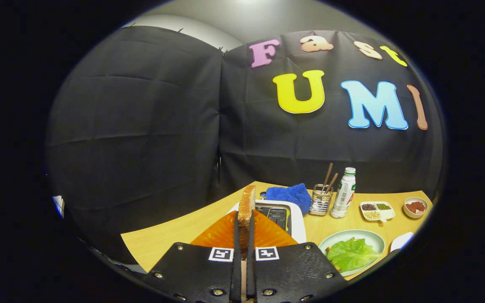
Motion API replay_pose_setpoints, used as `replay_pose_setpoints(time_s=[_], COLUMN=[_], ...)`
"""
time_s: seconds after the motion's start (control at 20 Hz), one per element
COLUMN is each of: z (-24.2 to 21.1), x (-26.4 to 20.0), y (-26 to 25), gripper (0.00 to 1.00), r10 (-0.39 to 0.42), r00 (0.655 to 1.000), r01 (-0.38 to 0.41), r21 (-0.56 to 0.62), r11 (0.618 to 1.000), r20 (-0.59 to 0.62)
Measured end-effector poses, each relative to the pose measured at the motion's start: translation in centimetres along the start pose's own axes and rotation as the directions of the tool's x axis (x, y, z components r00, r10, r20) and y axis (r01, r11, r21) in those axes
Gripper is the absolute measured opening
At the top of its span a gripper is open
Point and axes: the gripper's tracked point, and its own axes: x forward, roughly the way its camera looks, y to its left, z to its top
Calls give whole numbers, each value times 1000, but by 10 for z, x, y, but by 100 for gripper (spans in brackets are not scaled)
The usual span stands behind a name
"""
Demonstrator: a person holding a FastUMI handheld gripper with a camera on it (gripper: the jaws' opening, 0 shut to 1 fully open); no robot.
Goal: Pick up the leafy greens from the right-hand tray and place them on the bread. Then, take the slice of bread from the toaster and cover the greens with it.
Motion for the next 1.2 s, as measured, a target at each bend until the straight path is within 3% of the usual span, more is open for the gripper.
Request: replay_pose_setpoints(time_s=[0.6, 1.2], z=[53, 45], x=[-29, -79], y=[-17, -106], gripper=[5, 5], r10=[9, -108], r00=[997, 992], r01=[-12, 105], r21=[39, 49], r11=[999, 993], r20=[80, 70])
